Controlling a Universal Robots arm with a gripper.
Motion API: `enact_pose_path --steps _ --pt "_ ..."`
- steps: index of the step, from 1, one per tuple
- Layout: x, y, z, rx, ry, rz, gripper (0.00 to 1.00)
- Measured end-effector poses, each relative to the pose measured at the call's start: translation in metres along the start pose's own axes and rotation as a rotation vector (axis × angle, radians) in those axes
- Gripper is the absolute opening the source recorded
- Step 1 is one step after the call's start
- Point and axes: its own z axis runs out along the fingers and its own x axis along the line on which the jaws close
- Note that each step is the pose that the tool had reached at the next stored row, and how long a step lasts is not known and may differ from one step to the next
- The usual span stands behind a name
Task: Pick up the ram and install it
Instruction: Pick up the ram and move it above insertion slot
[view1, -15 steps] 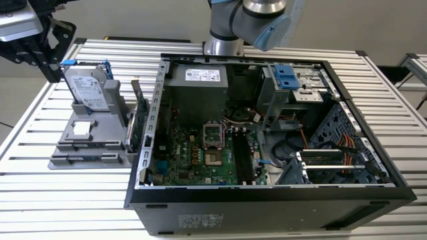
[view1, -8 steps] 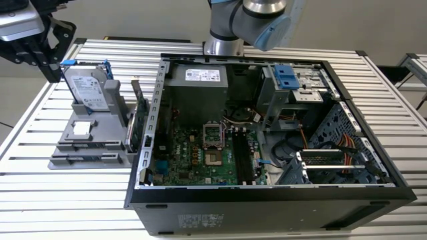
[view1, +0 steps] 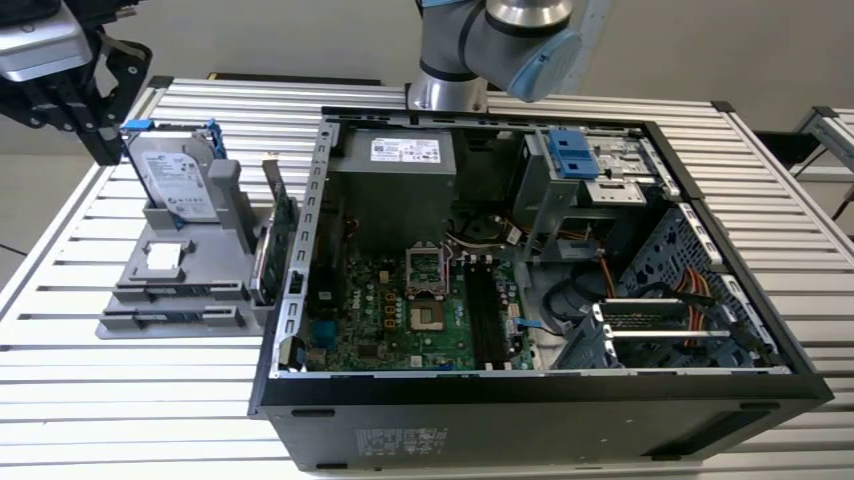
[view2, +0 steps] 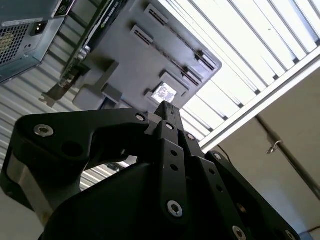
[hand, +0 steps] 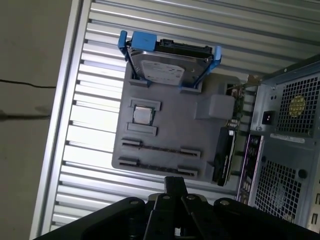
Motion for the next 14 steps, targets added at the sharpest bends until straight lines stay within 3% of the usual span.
enact_pose_path --steps 14 --pt "0.0001 0.0000 0.0000 -0.0006 0.0017 -0.034 0.00"
